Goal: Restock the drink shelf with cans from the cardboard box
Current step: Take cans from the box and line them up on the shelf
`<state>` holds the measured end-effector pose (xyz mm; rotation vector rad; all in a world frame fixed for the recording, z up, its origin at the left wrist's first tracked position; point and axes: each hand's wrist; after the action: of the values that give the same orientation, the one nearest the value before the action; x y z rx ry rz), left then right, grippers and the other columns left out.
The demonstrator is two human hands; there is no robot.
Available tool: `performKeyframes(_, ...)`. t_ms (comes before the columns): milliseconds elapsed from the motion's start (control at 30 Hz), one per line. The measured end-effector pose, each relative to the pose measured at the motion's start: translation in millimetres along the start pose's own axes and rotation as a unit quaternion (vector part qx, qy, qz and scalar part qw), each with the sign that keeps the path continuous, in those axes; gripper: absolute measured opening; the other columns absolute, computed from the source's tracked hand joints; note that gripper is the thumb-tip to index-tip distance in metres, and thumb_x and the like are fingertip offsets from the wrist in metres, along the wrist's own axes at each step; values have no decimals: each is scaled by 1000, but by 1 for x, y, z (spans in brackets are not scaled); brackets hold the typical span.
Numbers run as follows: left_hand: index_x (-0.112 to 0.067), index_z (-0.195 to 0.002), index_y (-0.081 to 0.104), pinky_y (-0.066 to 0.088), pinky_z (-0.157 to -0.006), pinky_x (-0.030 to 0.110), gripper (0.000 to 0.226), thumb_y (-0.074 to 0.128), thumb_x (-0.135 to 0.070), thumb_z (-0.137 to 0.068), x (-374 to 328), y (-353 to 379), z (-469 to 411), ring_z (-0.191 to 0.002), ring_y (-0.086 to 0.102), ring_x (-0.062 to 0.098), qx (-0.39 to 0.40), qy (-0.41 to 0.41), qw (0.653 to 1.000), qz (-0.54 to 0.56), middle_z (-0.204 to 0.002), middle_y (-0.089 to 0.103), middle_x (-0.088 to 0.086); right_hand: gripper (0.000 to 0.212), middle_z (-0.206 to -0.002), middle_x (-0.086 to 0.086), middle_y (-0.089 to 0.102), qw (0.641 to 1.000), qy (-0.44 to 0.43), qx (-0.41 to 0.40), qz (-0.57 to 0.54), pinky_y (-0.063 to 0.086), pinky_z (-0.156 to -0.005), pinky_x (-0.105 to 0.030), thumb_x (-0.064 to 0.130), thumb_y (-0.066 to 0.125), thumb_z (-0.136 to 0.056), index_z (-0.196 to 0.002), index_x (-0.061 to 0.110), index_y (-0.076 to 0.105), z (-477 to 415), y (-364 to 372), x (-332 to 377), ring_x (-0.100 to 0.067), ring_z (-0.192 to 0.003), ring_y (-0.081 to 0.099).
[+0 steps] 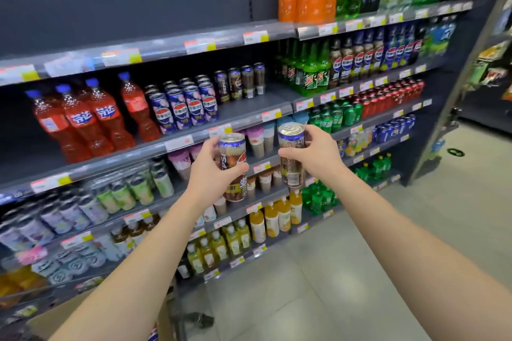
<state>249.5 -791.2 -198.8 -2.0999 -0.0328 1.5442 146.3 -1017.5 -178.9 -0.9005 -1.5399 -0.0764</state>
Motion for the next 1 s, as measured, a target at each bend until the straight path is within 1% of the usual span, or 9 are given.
performKeyframes(33,-30,-149,42,57,-92,31,84,90,-33,-79,-3,6,-8,-104,64,-1,-2,-4,1000,1,-129,63,-11,66,-122,6,66,1000,1,1,-6,48,-85,-29,38,87,-76,-133,23,59,-11,-4,-4,-15,-111,60)
performKeyframes(133,-35,-142,43,49,-75,14,75,88,-28,-83,-7,23,-35,-93,56,-12,-6,-2,1000,-6,-110,57,-24,63,-114,8,65,1000,-1,3,-19,48,-82,-29,36,87,-77,-132,24,59,-48,-13,-15,-14,-104,61)
performKeyframes(167,-38,-138,43,48,-74,13,72,88,-29,-83,-7,28,-46,-93,56,-11,-7,-3,1000,-6,-107,55,-27,61,-111,9,64,1000,-3,5,-17,50,-83,-30,35,86,-77,-131,25,59,-61,-14,-18,-13,-101,61)
performKeyframes(300,-41,-137,46,56,-96,38,72,90,-35,-79,-3,43,-102,-106,63,0,-12,-2,1000,-1,-116,62,-24,57,-111,10,68,1000,-8,2,-27,55,-86,-35,35,87,-77,-127,23,63,-125,-15,-33,-11,-100,64)
performKeyframes(433,-46,-133,45,56,-96,38,72,90,-35,-79,0,58,-165,-106,65,0,-22,7,1000,7,-121,64,-18,56,-105,15,66,999,-17,7,-37,55,-83,-31,33,87,-76,-126,24,64,-198,-7,-44,-7,-98,64)
performKeyframes(533,-45,-133,48,57,-98,42,73,91,-41,-75,7,66,-211,-111,66,6,-28,0,1000,4,-125,66,-15,49,-103,16,67,999,-19,25,-45,48,-73,-19,28,88,-76,-119,25,63,-249,3,-50,0,-92,61)
performKeyframes(633,-43,-140,48,57,-99,44,81,91,-46,-71,12,74,-252,-115,66,8,-34,-2,999,-3,-127,66,-16,53,-109,10,69,998,-16,21,-51,52,-82,-27,27,89,-74,-122,24,65,-297,13,-61,-2,-96,62)
performKeyframes(767,-35,-139,51,58,-99,38,75,92,-29,-76,14,86,-289,-109,67,0,-38,-1,999,12,-124,69,-17,61,-111,9,73,997,2,13,-76,57,-95,-42,27,91,-69,-125,23,66,-354,22,-79,-10,-102,68)
performKeyframes(1000,-34,-138,52,60,-96,37,75,92,-28,-76,24,111,-336,-107,70,1,-60,-19,998,23,-121,71,-16,70,-119,6,70,995,2,-2,-101,54,-99,-43,28,93,-67,-127,23,59,-437,29,-95,-14,-108,67)
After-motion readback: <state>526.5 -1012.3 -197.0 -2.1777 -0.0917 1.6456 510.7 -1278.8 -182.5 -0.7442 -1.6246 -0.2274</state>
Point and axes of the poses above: each hand's wrist, its own z-axis away from the middle knuckle, its own y-axis out of the palm, x = y × z
